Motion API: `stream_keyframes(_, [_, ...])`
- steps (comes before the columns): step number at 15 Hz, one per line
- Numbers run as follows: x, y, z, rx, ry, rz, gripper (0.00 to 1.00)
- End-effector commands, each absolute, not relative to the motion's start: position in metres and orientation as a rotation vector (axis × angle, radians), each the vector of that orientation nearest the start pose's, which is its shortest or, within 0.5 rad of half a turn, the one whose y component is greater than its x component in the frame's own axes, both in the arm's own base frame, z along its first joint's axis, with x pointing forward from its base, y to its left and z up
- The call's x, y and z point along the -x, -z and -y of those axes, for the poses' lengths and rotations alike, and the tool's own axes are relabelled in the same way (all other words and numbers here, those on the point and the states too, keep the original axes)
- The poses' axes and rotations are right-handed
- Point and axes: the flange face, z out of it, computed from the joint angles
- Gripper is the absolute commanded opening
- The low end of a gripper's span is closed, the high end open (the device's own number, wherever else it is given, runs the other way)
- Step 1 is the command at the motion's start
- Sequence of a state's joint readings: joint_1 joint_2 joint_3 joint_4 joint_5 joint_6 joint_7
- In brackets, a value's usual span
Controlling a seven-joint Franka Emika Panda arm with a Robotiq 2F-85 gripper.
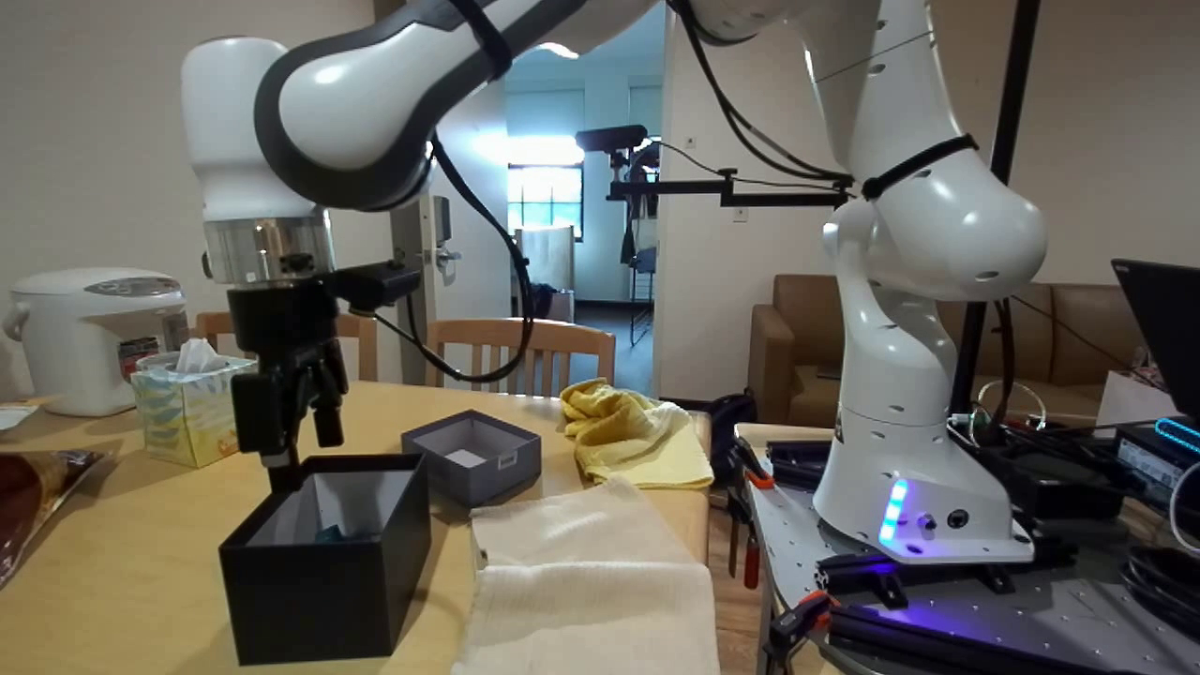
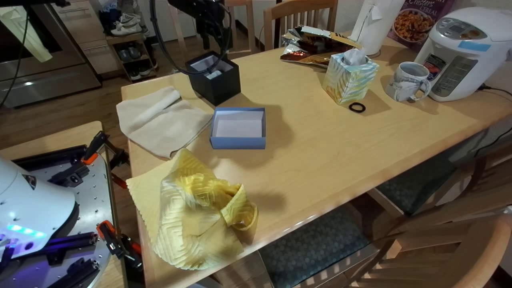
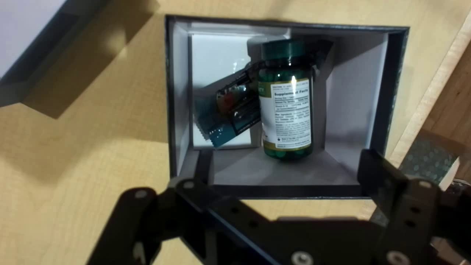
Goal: Remove the bottle from the black box and put it on the table upright
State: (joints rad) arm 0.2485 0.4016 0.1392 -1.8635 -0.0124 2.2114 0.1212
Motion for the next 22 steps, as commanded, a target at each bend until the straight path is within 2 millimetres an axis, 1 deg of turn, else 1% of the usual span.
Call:
stream_keyframes(1, [-0.597, -0.267, -0.239, 3.052, -0.083, 0.404, 1.00])
stream_keyframes(4, [-0.598, -0.236, -0.242, 3.029, -0.139, 0.374, 1.00])
stream_keyframes(7, [-0.598, -0.210, -0.247, 3.006, -0.202, 0.320, 1.00])
stream_keyframes(9, [-0.599, -0.206, -0.253, 2.970, -0.234, 0.283, 1.00])
stream_keyframes(10, [-0.598, -0.204, -0.255, 2.957, -0.249, 0.274, 0.93])
stream_keyframes(11, [-0.597, -0.202, -0.257, 2.942, -0.255, 0.255, 0.73])
stream_keyframes(15, [-0.595, -0.200, -0.264, 2.902, -0.271, 0.224, 0.49])
stream_keyframes(17, [-0.595, -0.194, -0.264, 2.900, -0.282, 0.221, 0.34])
stream_keyframes(18, [-0.596, -0.195, -0.264, 2.894, -0.277, 0.211, 0.28])
stream_keyframes(22, [-0.600, -0.201, -0.262, 2.891, -0.274, 0.198, 0.28])
